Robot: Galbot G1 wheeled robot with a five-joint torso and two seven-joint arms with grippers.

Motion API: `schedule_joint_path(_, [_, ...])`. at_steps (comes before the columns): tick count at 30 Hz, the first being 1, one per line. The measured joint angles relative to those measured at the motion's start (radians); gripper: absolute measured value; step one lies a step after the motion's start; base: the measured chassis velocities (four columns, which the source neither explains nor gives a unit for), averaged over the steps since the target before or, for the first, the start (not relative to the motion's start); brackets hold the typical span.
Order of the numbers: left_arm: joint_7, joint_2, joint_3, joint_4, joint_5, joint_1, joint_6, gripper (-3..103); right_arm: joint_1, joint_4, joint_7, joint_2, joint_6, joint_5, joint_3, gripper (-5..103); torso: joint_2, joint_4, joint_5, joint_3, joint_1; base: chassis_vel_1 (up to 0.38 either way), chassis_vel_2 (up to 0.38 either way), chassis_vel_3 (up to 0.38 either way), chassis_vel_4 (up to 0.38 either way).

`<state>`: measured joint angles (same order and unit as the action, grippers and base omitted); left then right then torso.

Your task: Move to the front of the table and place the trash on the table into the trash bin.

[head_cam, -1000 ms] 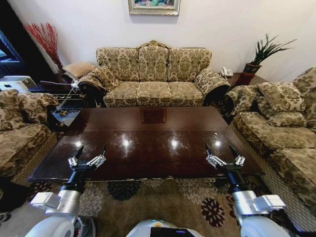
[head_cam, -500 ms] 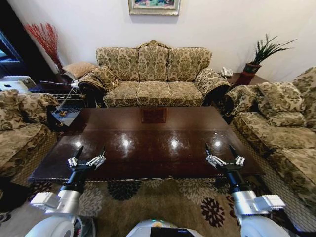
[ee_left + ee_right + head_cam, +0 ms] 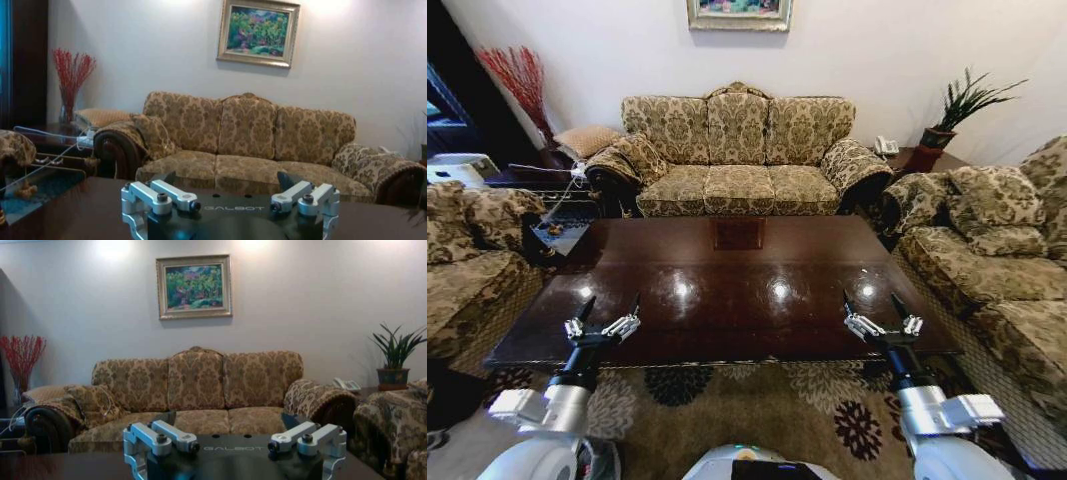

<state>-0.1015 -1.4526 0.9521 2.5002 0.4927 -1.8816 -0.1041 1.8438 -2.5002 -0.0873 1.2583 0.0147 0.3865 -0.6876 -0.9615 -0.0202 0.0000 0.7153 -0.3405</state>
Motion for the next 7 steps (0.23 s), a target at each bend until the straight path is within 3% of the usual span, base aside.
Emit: schedule_joint_path(7, [0.000,0.000,0.000,0.000,0.000,0.000,0.000,100,0.000,0.000,0.000,0.000,0.000,0.000,0.000,100,0.000,0.0000,0.0000,0.000,0.000,0.000,0.000,0.000,0.000])
